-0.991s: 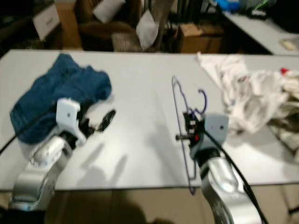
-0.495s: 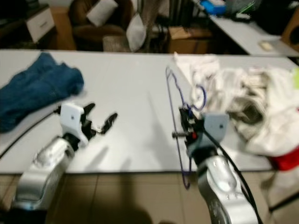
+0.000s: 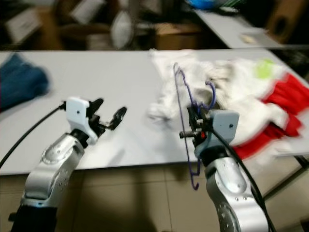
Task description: Hang hanger
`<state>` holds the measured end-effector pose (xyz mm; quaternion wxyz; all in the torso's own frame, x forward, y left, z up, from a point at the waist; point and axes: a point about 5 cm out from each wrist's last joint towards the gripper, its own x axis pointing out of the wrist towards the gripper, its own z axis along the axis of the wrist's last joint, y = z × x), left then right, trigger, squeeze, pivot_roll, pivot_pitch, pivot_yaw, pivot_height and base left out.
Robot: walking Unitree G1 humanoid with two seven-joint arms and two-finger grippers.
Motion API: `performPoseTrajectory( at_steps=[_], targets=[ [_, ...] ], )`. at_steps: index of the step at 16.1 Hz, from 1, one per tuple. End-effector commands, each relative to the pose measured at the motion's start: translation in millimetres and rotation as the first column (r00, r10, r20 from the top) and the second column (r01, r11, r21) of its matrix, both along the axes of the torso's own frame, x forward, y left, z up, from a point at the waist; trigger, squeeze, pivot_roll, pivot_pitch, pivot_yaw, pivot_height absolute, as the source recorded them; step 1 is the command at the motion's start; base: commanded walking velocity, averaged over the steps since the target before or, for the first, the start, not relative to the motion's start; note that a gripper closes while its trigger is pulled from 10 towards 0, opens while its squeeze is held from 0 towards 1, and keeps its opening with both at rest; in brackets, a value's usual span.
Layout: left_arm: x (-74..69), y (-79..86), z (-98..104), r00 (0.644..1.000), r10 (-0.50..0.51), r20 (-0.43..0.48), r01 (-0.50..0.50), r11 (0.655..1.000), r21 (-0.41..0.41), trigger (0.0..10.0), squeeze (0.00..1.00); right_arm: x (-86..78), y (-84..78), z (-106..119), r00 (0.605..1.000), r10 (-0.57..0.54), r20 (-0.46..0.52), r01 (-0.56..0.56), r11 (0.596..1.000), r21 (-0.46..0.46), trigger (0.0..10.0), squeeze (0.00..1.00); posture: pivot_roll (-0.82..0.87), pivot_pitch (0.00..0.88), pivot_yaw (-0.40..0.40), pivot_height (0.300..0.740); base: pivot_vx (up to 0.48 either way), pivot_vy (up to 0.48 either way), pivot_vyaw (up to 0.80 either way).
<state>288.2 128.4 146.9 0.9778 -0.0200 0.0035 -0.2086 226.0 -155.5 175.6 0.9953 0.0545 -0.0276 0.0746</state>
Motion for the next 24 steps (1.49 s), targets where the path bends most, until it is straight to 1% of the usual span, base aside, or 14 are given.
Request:
performPoseTrajectory(
  at_steps=[1,4,6,7,9,12,13,14,15,17,20,22,23,24],
  targets=[
    [0.5,-3.2,3,1.000,-0.012,0.004,0.012,1.000,0.005,10.0,0.78,-3.5,-10.3,-1,0.999,-0.047,-0.006,0.047,0.999,0.026,10.0,0.00,-0.19,0.000,0.036,0.740,0.000,0.480,-0.80],
    [1.5,-1.0,-1,1.000,-0.002,-0.008,0.002,1.000,0.011,10.0,0.78,-3.2,-12.4,-4,0.995,-0.096,-0.016,0.096,0.994,0.051,10.0,0.00,-0.20,0.000,0.036,0.740,0.000,0.480,-0.80],
    [3.3,-6.4,1,1.000,-0.017,0.010,0.017,0.999,0.033,10.0,0.79,-1.7,-13.9,-3,0.994,-0.105,-0.019,0.105,0.994,0.016,10.0,0.00,-0.20,0.000,0.042,0.740,0.000,0.161,-0.80],
    [2.3,-9.3,3,0.999,-0.032,0.024,0.031,0.999,0.039,10.0,0.79,-1.7,-14.4,-3,0.995,-0.096,-0.023,0.097,0.995,0.021,10.0,0.00,-0.20,0.000,0.040,0.740,0.000,0.000,-0.79],
    [-1.4,-7.5,-1,1.000,-0.018,0.009,0.018,0.999,0.041,10.0,0.79,-2.7,-14.9,-7,0.994,-0.098,-0.043,0.100,0.994,0.050,10.0,0.00,-0.20,0.000,0.030,0.740,0.000,-0.480,-0.21],
    [1.6,-6.3,-1,1.000,0.022,0.010,-0.022,0.999,0.031,10.0,0.78,1.7,-16.6,-11,0.995,-0.084,-0.058,0.082,0.996,-0.035,10.0,0.00,-0.20,0.014,0.024,0.740,0.000,-0.480,0.00],
    [2.5,-6.3,0,0.999,0.035,0.011,-0.035,0.999,0.035,10.0,0.79,3.9,-19.3,-10,0.995,-0.080,-0.060,0.076,0.994,-0.080,10.0,0.00,-0.19,0.022,0.022,0.740,0.000,-0.480,0.00],
    [0.7,-6.3,-1,0.999,0.033,0.010,-0.034,0.999,0.036,10.0,0.78,4.3,-22.4,-11,0.994,-0.083,-0.064,0.078,0.993,-0.087,10.0,0.00,-0.19,0.027,0.017,0.740,0.000,-0.480,0.00],
    [-2.6,-2.9,-4,0.999,0.042,0.001,-0.042,0.998,0.041,10.0,0.78,3.5,-26.5,-13,0.992,-0.108,-0.069,0.103,0.992,-0.068,10.0,0.00,-0.19,0.021,0.010,0.740,0.000,-0.480,0.00],
    [-1.1,-0.6,-5,0.998,0.062,-0.001,-0.062,0.997,0.038,10.0,0.78,4.1,-25.9,-12,0.992,-0.108,-0.068,0.103,0.992,-0.069,10.0,0.00,-0.20,0.017,0.008,0.740,0.000,-0.480,0.00],
    [4.3,-4.5,-2,0.998,0.070,0.009,-0.070,0.997,0.037,10.0,0.78,8.0,-25.3,-9,0.994,-0.105,-0.043,0.099,0.987,-0.126,10.0,0.00,-0.20,0.029,0.018,0.740,0.000,-0.480,0.00],
    [1.4,-6.3,-5,0.998,0.060,0.008,-0.061,0.996,0.065,10.0,0.78,5.0,-33.2,-12,0.988,-0.148,-0.047,0.142,0.983,-0.120,10.0,0.00,-0.20,0.030,0.015,0.740,0.000,-0.240,0.00],
    [-0.7,-3.4,-8,0.998,0.066,-0.008,-0.066,0.996,0.057,10.0,0.65,3.8,-37.4,-14,0.982,-0.182,-0.058,0.177,0.981,-0.083,10.0,0.00,-0.20,0.026,0.012,0.740,0.000,0.000,0.00],
    [-0.8,-2.9,-8,0.998,0.067,-0.014,-0.066,0.996,0.057,10.0,0.60,4.1,-38.1,-14,0.981,-0.185,-0.061,0.180,0.981,-0.069,10.0,0.00,-0.20,0.026,0.012,0.740,0.000,0.000,0.00]
  ],
)
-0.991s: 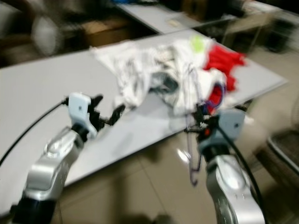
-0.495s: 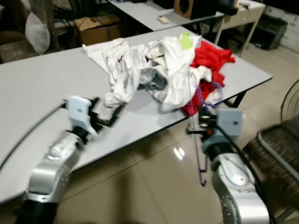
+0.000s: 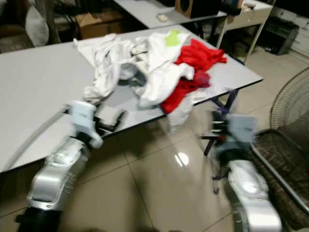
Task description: Hang hanger
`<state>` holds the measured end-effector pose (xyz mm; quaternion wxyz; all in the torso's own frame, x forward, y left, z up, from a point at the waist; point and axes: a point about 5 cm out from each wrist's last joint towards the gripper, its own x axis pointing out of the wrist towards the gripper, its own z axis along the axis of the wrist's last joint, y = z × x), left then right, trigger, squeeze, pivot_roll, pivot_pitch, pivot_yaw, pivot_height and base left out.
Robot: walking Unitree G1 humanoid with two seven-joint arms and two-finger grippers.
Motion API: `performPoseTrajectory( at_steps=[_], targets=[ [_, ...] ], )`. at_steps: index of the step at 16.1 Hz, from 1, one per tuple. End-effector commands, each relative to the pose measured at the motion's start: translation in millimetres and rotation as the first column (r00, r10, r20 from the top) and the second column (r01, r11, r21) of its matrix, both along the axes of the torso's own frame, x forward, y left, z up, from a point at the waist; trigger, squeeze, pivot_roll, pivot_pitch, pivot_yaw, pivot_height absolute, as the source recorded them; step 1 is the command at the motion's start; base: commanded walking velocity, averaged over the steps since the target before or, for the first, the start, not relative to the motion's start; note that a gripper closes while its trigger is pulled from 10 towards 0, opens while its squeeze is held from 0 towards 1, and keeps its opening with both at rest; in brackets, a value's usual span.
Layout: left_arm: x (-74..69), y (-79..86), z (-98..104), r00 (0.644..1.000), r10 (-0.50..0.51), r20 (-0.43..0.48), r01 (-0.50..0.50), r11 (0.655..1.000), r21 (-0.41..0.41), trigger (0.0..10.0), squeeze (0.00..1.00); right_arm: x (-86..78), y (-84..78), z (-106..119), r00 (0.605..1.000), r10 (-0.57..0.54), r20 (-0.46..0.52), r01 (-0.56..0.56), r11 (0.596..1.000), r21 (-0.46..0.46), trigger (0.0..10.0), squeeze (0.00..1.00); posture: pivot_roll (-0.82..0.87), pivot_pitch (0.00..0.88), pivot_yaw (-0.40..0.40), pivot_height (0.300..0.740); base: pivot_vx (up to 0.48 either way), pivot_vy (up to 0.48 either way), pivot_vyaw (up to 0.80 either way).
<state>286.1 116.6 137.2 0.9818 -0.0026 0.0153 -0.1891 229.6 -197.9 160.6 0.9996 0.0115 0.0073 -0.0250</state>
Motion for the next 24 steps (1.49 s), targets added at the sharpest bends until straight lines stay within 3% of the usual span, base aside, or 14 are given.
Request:
performPoseTrajectory(
  at_steps=[1,5,13,19,24],
  targets=[
    [0.3,8.0,2,1.000,0.008,-0.002,-0.008,1.000,0.001,10.0,0.31,1.1,4.0,3,1.000,0.019,0.014,-0.019,1.000,0.020,10.0,0.00,-0.20,0.033,0.015,0.740,0.000,0.000,0.00],
    [-4.0,10.5,8,0.998,-0.017,0.052,0.017,1.000,0.004,10.0,0.33,-1.5,-3.6,9,0.996,0.039,0.075,-0.042,0.998,0.042,10.0,0.00,-0.19,0.046,0.017,0.740,0.000,0.000,0.00],
    [-2.2,4.4,10,0.997,-0.035,0.065,0.035,0.999,0.006,10.0,0.33,-4.1,-0.1,5,0.998,0.040,0.058,-0.043,0.998,0.054,10.0,0.00,-0.20,0.046,0.022,0.740,0.345,0.000,-0.30],
    [6.1,6.8,14,0.996,0.016,0.092,-0.017,1.000,0.012,10.0,0.33,-3.2,-1.7,9,0.996,0.048,0.076,-0.051,0.998,0.034,10.0,0.00,-0.21,0.043,0.029,0.740,0.358,0.000,0.00],
    [20.2,17.5,24,0.982,0.106,0.155,-0.114,0.992,0.046,10.0,0.32,-1.4,9.6,16,0.981,0.155,0.120,-0.161,0.986,0.036,10.0,0.00,-0.21,0.034,0.025,0.740,0.363,0.000,0.00]
  ],
)
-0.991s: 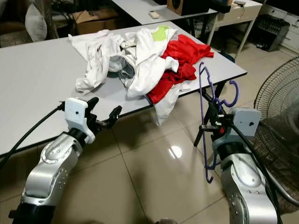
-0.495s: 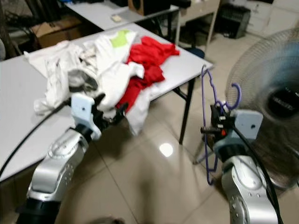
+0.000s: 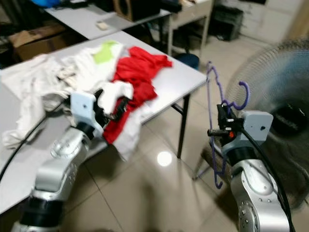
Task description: Hang hanger
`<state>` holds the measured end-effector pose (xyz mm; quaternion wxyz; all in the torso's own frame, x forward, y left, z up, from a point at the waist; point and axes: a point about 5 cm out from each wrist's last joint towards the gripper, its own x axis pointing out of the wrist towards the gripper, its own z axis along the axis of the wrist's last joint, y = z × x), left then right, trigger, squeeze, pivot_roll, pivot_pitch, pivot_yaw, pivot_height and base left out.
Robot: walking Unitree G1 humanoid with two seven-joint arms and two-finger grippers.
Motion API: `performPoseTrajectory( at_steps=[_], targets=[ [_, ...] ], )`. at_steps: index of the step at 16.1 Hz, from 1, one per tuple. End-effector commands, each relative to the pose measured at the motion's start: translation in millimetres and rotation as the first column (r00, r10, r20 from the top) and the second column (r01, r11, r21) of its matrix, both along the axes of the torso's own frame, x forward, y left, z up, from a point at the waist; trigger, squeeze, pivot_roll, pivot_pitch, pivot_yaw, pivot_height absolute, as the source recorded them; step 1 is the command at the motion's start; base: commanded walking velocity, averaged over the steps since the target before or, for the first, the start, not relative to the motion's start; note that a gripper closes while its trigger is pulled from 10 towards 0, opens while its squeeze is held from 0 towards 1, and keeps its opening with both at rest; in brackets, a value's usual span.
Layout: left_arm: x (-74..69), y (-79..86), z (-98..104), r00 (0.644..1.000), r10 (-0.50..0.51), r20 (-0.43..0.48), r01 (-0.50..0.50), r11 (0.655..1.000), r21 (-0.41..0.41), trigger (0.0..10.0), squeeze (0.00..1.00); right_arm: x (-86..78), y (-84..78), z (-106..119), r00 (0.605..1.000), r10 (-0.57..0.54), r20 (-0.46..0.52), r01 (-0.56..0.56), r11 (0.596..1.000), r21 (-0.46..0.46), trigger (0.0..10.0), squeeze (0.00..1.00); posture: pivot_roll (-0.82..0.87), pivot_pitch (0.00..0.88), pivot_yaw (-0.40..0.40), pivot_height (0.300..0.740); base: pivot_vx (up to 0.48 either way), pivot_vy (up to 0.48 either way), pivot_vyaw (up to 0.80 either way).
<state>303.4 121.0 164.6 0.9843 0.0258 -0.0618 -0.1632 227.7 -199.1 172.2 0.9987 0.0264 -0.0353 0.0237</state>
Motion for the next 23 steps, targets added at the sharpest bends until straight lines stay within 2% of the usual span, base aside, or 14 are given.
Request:
performPoseTrajectory(
  at_steps=[1,2,4,5,6,7,8,10,11,12,13,14,15,23],
  targets=[
    [4.4,15.3,-1,0.997,0.075,0.000,-0.075,0.997,0.020,10.0,0.32,0.3,12.0,5,0.997,0.077,0.029,-0.077,0.997,0.012,10.0,0.00,-0.21,0.034,0.025,0.740,0.364,0.000,0.00],
    [6.2,19.4,3,0.995,0.099,0.018,-0.099,0.995,0.017,10.0,0.31,0.5,13.6,4,0.995,0.096,0.006,-0.095,0.994,-0.056,10.0,0.00,-0.21,0.029,0.027,0.740,0.364,0.000,0.00],
    [5.4,21.2,4,0.997,0.075,0.018,-0.076,0.997,0.025,10.0,0.30,-0.2,16.0,3,0.993,0.117,0.001,-0.116,0.989,-0.089,10.0,0.00,-0.21,0.024,0.029,0.740,0.339,0.000,0.80],
    [3.1,19.1,0,1.000,0.016,0.007,-0.017,0.996,0.084,10.0,0.06,-1.4,14.8,2,0.994,0.106,0.018,-0.105,0.994,-0.028,10.0,0.00,-0.21,0.023,0.029,0.740,0.000,0.000,0.00],
    [2.7,18.6,-2,1.000,0.002,0.006,-0.002,0.993,0.114,10.0,0.06,-1.7,13.8,1,0.995,0.098,0.019,-0.098,0.995,-0.008,10.0,0.00,-0.21,0.022,0.029,0.740,0.000,0.000,0.00],
    [3.8,17.9,-6,1.000,-0.031,0.005,0.029,0.980,0.195,10.0,0.04,-1.9,12.4,1,0.995,0.097,0.017,-0.097,0.995,-0.027,10.0,0.00,-0.21,0.020,0.028,0.740,0.000,0.000,0.00],
    [7.1,18.4,-11,0.999,-0.044,-0.022,0.048,0.969,0.242,10.0,0.00,-1.7,12.1,1,0.995,0.098,0.018,-0.097,0.995,-0.037,10.0,0.00,-0.21,0.019,0.027,0.740,0.000,0.000,0.00],
    [15.3,20.4,-16,0.998,-0.057,-0.030,0.064,0.928,0.368,10.0,0.00,-1.3,10.9,1,0.996,0.090,0.020,-0.089,0.995,-0.043,10.0,0.00,-0.21,0.019,0.025,0.740,0.000,0.000,0.00],
    [20.1,23.5,-17,0.999,-0.041,-0.025,0.048,0.903,0.427,9.1,0.00,-1.2,10.2,1,0.996,0.086,0.020,-0.085,0.995,-0.043,10.0,0.00,-0.22,0.017,0.023,0.740,0.000,0.000,0.00],
    [28.9,30.1,-14,1.000,0.001,-0.014,0.005,0.906,0.423,3.5,0.00,-1.2,10.3,1,0.996,0.085,0.021,-0.085,0.995,-0.043,10.0,0.00,-0.22,0.017,0.023,0.740,0.000,0.000,0.00],
    [30.8,31.6,-13,1.000,0.008,-0.012,-0.002,0.905,0.426,1.6,0.00,-1.2,10.4,1,0.996,0.085,0.021,-0.084,0.995,-0.043,10.0,0.00,-0.22,0.017,0.024,0.740,0.000,0.000,0.00],
    [32.6,33.4,-13,1.000,0.015,-0.016,-0.007,0.901,0.433,0.5,0.00,-1.4,10.4,1,0.996,0.085,0.020,-0.084,0.996,-0.043,10.0,0.00,-0.22,0.018,0.025,0.740,0.000,0.000,0.00],
    [38.1,38.6,-15,0.999,0.040,-0.032,-0.022,0.900,0.435,0.0,0.00,-1.7,9.9,0,0.997,0.080,0.019,-0.079,0.996,-0.042,10.0,0.00,-0.22,0.021,0.025,0.740,0.000,0.000,0.00],
    [49.2,31.6,-22,0.998,-0.001,-0.066,0.031,0.896,0.442,0.0,0.00,-1.6,8.6,0,0.997,0.076,0.019,-0.075,0.996,-0.045,10.0,0.00,-0.23,0.029,0.025,0.740,0.000,0.000,0.00]
  ],
)
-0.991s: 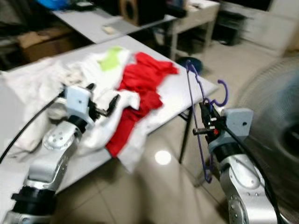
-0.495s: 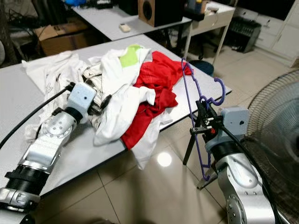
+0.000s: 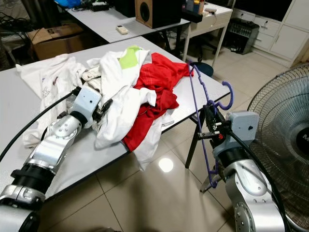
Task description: Hang hanger
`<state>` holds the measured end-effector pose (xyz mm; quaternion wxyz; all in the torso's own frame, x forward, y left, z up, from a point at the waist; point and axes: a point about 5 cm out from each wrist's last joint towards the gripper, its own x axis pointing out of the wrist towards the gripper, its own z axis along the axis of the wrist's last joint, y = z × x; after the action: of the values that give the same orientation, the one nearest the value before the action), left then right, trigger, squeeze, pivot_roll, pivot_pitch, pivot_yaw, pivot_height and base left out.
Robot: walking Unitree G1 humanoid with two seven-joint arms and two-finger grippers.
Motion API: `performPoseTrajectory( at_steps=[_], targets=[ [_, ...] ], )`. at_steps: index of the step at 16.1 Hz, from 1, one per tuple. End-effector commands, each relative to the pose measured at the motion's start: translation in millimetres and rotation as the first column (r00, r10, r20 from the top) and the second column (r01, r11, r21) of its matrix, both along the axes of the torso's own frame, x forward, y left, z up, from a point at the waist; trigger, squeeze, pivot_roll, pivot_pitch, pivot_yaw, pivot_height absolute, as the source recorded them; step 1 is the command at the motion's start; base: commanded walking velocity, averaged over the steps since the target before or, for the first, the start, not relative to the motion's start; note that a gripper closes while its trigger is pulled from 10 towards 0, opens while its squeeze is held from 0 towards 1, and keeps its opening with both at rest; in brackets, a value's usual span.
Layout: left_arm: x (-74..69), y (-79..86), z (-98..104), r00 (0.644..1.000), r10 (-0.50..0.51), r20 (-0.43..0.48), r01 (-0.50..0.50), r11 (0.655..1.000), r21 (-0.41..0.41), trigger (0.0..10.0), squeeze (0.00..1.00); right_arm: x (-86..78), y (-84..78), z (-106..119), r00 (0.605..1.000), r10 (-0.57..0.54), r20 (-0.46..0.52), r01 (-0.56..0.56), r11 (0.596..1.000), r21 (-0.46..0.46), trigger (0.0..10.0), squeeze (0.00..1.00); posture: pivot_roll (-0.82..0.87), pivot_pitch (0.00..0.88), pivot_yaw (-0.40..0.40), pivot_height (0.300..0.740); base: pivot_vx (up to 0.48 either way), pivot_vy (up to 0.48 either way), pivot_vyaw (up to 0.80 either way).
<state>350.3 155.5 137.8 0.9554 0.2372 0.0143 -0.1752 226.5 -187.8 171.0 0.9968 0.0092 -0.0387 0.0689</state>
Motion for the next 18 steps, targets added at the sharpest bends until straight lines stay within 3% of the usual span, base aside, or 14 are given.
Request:
performPoseTrajectory(
  at_steps=[1,6,16,18],
  targets=[
    [4.0,-3.9,5,1.000,-0.020,0.011,0.020,1.000,0.008,0.0,0.00,-0.6,-2.8,1,1.000,-0.014,0.011,0.014,1.000,-0.007,10.0,0.00,-0.23,0.028,0.027,0.740,0.000,0.000,0.00],
    [10.2,8.1,2,0.999,0.049,0.000,-0.049,0.997,0.061,0.0,0.00,-0.7,-3.5,2,1.000,-0.020,0.015,0.020,1.000,-0.007,10.0,0.00,-0.23,0.023,0.029,0.740,0.000,0.000,0.00],
    [10.6,4.5,5,1.000,0.015,0.007,-0.015,1.000,0.021,0.0,0.00,0.6,-3.4,2,1.000,-0.009,0.019,0.009,1.000,-0.010,10.0,0.00,-0.23,0.019,0.024,0.740,0.000,0.000,0.00],
    [9.4,3.6,6,1.000,0.000,0.003,0.000,1.000,-0.022,0.0,0.00,0.4,-3.1,2,1.000,-0.006,0.019,0.006,1.000,-0.012,10.0,0.00,-0.23,0.018,0.023,0.740,0.000,0.000,0.00]
  ],
)
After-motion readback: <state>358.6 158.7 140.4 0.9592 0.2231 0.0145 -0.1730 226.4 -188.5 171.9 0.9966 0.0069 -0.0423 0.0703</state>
